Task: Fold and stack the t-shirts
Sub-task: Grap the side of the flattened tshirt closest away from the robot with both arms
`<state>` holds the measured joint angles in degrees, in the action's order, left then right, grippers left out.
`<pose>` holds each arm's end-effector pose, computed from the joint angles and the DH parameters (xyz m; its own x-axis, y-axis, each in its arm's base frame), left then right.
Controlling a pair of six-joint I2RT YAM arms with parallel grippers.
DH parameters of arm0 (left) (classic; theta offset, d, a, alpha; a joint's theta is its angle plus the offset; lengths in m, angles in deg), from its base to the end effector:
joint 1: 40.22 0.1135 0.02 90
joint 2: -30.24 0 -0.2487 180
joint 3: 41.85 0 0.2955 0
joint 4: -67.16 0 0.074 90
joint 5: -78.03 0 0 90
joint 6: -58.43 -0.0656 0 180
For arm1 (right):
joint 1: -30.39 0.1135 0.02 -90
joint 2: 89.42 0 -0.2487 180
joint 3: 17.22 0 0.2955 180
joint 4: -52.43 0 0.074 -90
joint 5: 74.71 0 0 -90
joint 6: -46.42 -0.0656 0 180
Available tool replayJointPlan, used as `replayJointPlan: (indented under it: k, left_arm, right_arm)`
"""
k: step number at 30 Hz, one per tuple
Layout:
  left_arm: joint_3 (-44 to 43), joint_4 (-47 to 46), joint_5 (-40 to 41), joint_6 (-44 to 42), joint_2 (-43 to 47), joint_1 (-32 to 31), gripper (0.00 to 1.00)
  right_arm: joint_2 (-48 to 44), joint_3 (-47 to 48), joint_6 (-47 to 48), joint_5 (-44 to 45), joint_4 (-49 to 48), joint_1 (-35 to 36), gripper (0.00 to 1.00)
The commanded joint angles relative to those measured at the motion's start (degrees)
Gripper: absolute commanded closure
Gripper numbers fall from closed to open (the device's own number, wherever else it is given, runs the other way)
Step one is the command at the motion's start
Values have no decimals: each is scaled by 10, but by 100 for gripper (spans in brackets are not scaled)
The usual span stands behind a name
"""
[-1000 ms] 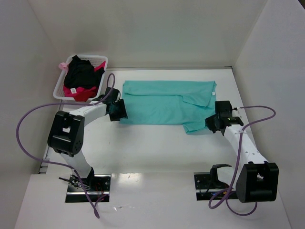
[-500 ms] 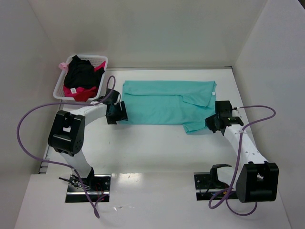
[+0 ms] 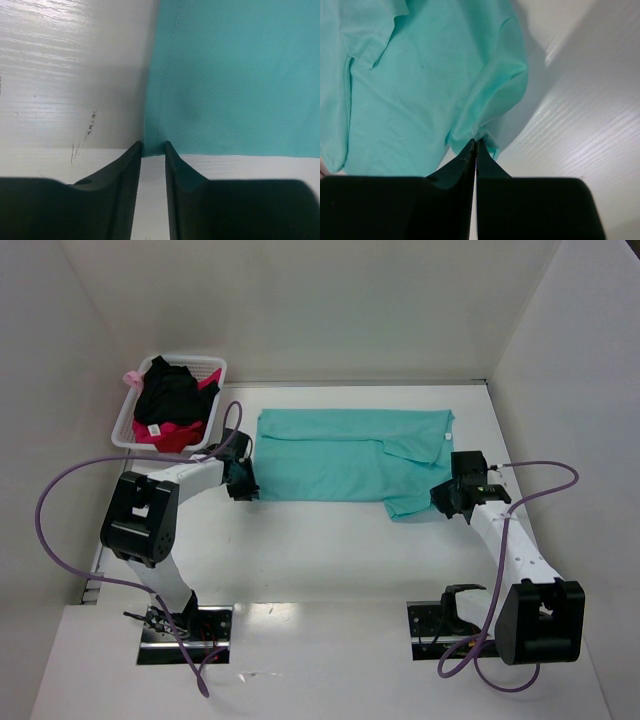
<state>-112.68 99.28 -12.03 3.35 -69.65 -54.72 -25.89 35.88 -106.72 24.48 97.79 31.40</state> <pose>0.3759 -0.0973 0.0927 -0.8391 -0.3743 -0.3947 -0.2799 0.9193 -0.2767 0.2779 -0.0056 0.1679 -0.3090 0.8754 -0.3718 0.7703 0.4597 0.4419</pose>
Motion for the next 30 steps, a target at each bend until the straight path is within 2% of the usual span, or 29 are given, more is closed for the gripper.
replayJointPlan:
  k: [1,2,5,6,10,21,30]
  left_arm:
    - [8,-5,-3,8,-1,-2,70]
    - [8,-5,-3,8,-1,-2,77]
    - [2,-5,-3,2,-6,-2,90]
    - [2,-5,-3,2,-6,-2,100]
    - [-10,2,-3,-3,-6,-2,100]
    - [-121,25,-3,-40,5,-2,100]
    - [-206,31,-13,-50,-58,16,100]
  right_arm:
    - [-12,27,4,9,-18,5,98]
    - [-12,27,4,9,-18,5,98]
    - [-12,27,4,9,-18,5,98]
    - [-12,27,4,9,-24,5,99]
    - [-12,41,12,9,-30,5,100]
    - [-5,105,40,15,-76,-6,100]
    - [56,150,45,15,-141,-22,100]
